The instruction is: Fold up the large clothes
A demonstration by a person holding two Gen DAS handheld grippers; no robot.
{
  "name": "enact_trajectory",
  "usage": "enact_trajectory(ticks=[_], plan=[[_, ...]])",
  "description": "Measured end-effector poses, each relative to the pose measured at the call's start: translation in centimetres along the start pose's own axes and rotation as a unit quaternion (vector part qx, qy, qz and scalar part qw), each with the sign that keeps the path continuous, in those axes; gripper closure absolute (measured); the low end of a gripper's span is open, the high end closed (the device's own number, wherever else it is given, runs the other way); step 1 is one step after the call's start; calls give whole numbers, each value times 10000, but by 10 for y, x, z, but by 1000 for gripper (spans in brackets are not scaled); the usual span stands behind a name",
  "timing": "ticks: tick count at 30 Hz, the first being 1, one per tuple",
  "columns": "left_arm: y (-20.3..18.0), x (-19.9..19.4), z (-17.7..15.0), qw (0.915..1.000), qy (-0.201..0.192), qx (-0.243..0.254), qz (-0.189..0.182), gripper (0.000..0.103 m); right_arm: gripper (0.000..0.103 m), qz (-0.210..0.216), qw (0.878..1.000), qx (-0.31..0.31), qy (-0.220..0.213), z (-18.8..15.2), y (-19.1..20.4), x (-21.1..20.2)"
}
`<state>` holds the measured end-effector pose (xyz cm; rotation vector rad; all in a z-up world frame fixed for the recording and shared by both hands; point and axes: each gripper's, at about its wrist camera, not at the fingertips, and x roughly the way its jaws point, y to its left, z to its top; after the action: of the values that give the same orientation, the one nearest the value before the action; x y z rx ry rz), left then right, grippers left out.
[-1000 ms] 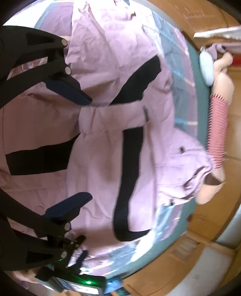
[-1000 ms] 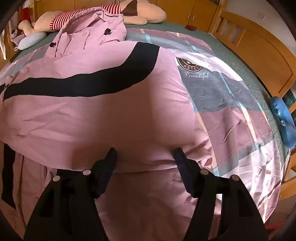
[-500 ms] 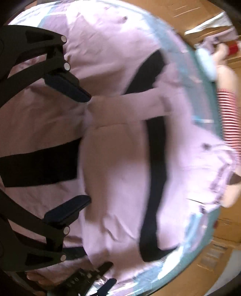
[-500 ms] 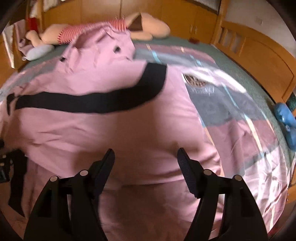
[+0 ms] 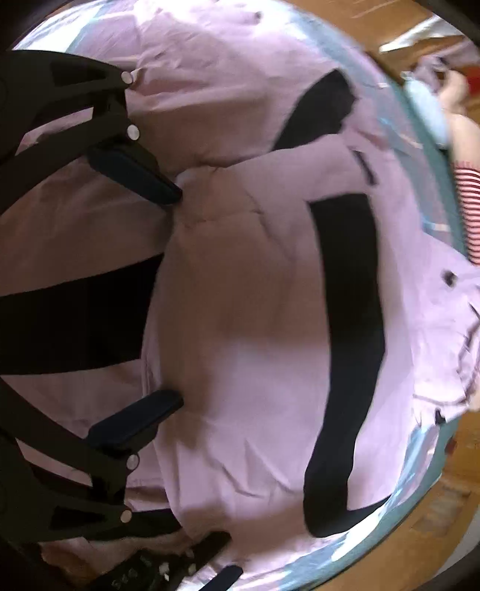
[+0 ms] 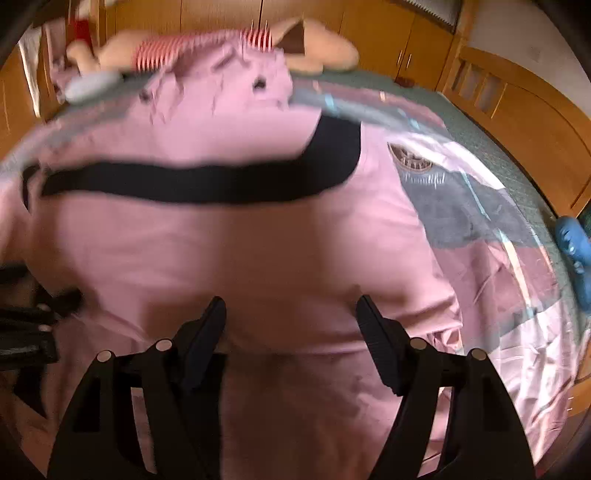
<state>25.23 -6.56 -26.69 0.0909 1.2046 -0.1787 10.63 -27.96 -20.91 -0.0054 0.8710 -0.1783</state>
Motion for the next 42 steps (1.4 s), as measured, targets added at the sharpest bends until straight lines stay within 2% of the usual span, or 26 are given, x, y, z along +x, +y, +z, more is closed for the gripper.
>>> enact_trajectory(ticks=[1, 3, 5, 6, 7, 11, 13, 15, 17, 20, 25, 26, 27, 29, 30, 35, 38, 39, 42], plan=[[3, 2, 0, 9999, 49, -87, -83, 2, 29, -23, 9998, 1, -216, 2, 0, -7], [7, 5, 2, 9997, 71, -174, -185, 2, 20, -109, 9995, -26, -296, 4, 0, -10], [4, 5, 3, 9999, 36, -105, -82, 2, 17, -243, 9996, -50, 129, 1, 0, 7], [2, 6, 2, 10000, 20, -85, -46, 2, 17, -313, 9980, -70, 540, -3, -1, 22], [1, 5, 1, 10000, 15, -76, -34, 2, 16, -274, 9972, -33, 690, -6, -3, 31], [3, -2, 0, 9998, -44, -197, 37, 2, 12, -264, 9970, 31, 721, -4, -5, 30], [0, -19, 0, 9979, -571, -196, 232, 2, 11, -289, 9969, 11, 726, -4, -5, 31], [-9, -34, -2, 9932, -1098, 91, 368, 2, 11, -305, 9969, -1, 726, -4, -4, 31], [-22, -35, -4, 9882, -1288, 479, 681, 2, 11, -307, 9969, -13, 727, -4, -5, 31], [-31, -7, -4, 9892, -767, 821, 944, 2, 11, -269, 9971, 40, 714, -3, -6, 28], [-20, -7, -3, 9928, -645, 658, 772, 2, 11, -348, 9984, 428, -96, 5, -20, 2], [-17, -5, -3, 9932, -637, 629, 746, 2, 11, -401, 9979, 495, -122, 6, -23, 1], [-15, -5, -3, 9936, -628, 599, 726, 2, 11, -500, 9971, 580, -3, 6, -27, 7], [-14, -7, -5, 9942, -601, 554, 698, 2, 7, -674, 9932, 717, 625, 0, -35, 31], [-13, -8, -6, 9946, -587, 531, 675, 2, 3, -611, 9907, 799, 914, -5, -39, 44], [-16, -8, -14, 9961, -544, 415, 565, 2, 1, -594, 9906, 739, 985, -8, -37, 50], [-14, -8, -14, 9966, -524, 381, 519, 2, 1, -484, 9898, 584, 1204, -5, -46, 48], [-14, -8, -15, 9966, -519, 372, 512, 2, 1, -606, 9881, 594, 1281, -4, -51, 47], [-13, -7, -15, 9969, -503, 342, 496, 2, 1, -1420, 9771, 1000, 1227, -5, -77, 35]])
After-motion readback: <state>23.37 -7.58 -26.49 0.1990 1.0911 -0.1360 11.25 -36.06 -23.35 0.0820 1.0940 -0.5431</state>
